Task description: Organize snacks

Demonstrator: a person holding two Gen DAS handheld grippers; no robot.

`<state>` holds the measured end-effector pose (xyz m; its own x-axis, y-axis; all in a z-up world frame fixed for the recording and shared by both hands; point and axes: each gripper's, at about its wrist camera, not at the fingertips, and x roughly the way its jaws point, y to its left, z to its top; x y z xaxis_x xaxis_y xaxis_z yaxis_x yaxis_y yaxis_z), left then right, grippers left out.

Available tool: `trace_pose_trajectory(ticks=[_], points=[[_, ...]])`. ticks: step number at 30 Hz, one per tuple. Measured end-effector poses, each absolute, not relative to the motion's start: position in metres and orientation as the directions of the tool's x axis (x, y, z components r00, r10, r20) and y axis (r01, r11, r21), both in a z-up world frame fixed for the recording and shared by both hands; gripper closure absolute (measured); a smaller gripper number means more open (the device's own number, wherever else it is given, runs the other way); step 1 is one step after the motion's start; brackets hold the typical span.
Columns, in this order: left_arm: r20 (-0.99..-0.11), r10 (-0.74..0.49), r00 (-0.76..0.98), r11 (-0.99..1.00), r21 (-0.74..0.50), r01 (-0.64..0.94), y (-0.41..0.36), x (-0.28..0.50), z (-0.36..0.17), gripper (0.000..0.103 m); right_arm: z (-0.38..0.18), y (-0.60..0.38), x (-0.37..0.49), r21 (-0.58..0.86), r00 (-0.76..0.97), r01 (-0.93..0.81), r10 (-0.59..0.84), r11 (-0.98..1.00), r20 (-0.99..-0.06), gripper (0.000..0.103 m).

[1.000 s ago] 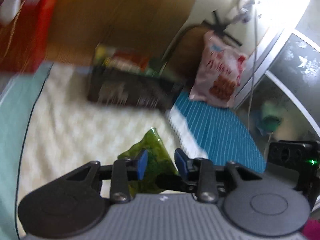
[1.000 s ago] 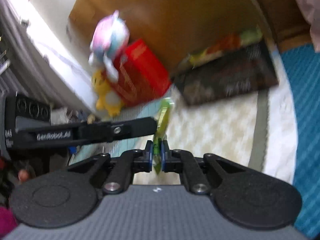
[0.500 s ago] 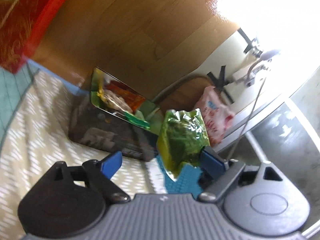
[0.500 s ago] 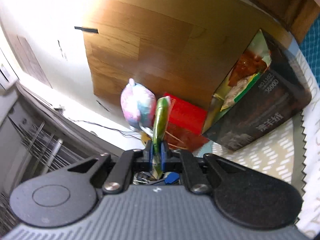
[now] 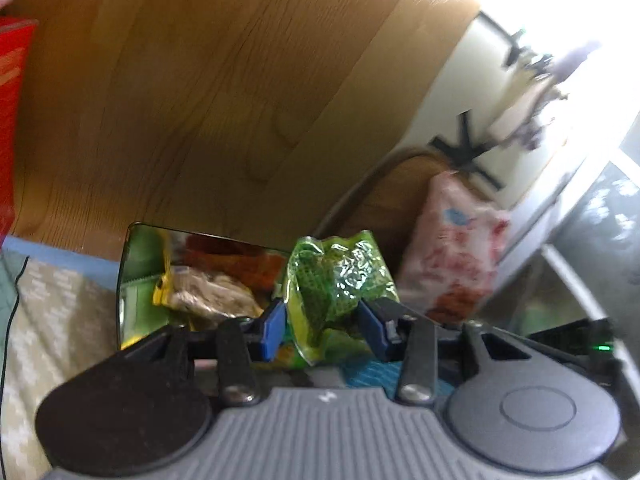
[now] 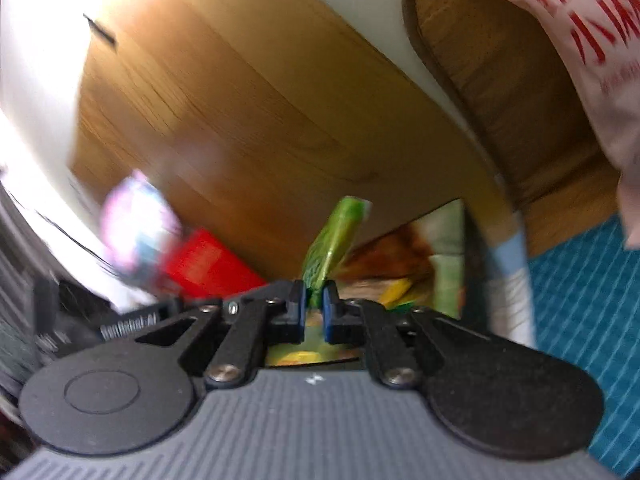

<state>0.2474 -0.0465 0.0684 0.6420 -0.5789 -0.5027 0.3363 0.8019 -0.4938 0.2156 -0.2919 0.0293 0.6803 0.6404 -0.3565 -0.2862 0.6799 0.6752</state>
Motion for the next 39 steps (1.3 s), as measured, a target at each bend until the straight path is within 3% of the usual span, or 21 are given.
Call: trace_pose_trajectory(ticks=[2, 4, 5, 16, 25, 30, 32, 34, 39], points=[[-0.537, -0.537, 0.651, 0.833, -0.457, 0.310, -0.053, 0.261, 0.059, 0.064, 0.026, -0.278, 0.214, 0.559, 0.704, -0.310, 0.581, 0.769, -0.409, 0.078], [-0.566, -0.488, 0.665, 0.866, -0.409, 0.288, -0.059, 0.269, 0.051, 0.064, 0.030, -0.266, 0.207, 0.436, 0.749, -0.322, 0.507, 0.841, -0.426, 0.057], [-0.576, -0.467, 0.670, 0.878, -0.389, 0.278, -0.061, 0.271, 0.048, 0.063, 0.032, -0.263, 0.203, 0.394, 0.767, -0.328, 0.485, 0.859, -0.419, 0.054], [-0.565, -0.303, 0.767, 0.953, -0.204, 0.226, -0.067, 0.226, 0.065, 0.059, 0.054, -0.280, 0.147, 0.360, 0.844, -0.285, 0.411, 0.888, -0.345, 0.053], [-0.560, -0.192, 0.806, 0.981, -0.093, 0.170, -0.082, 0.152, 0.054, 0.048, 0.031, -0.283, 0.085, 0.402, 0.816, -0.230, 0.401, 0.886, -0.416, 0.049], [-0.583, -0.130, 0.802, 0.990, -0.034, 0.136, -0.088, 0.114, 0.036, 0.038, 0.026, -0.288, 0.043, 0.491, 0.819, -0.178, 0.405, 0.853, -0.406, 0.048], [-0.590, -0.109, 0.800, 0.992, -0.019, 0.121, -0.087, 0.099, 0.030, 0.038, 0.028, -0.292, 0.025, 0.525, 0.835, -0.158, 0.397, 0.836, -0.381, 0.045], [-0.594, -0.094, 0.799, 0.994, -0.008, 0.111, -0.085, 0.087, 0.026, 0.037, 0.030, -0.292, 0.012, 0.535, 0.840, -0.142, 0.387, 0.833, -0.380, 0.034], [-0.594, -0.067, 0.802, 0.995, 0.018, 0.097, -0.083, 0.059, 0.021, 0.027, 0.036, -0.286, -0.011, 0.524, 0.847, -0.139, 0.375, 0.840, -0.377, 0.028]])
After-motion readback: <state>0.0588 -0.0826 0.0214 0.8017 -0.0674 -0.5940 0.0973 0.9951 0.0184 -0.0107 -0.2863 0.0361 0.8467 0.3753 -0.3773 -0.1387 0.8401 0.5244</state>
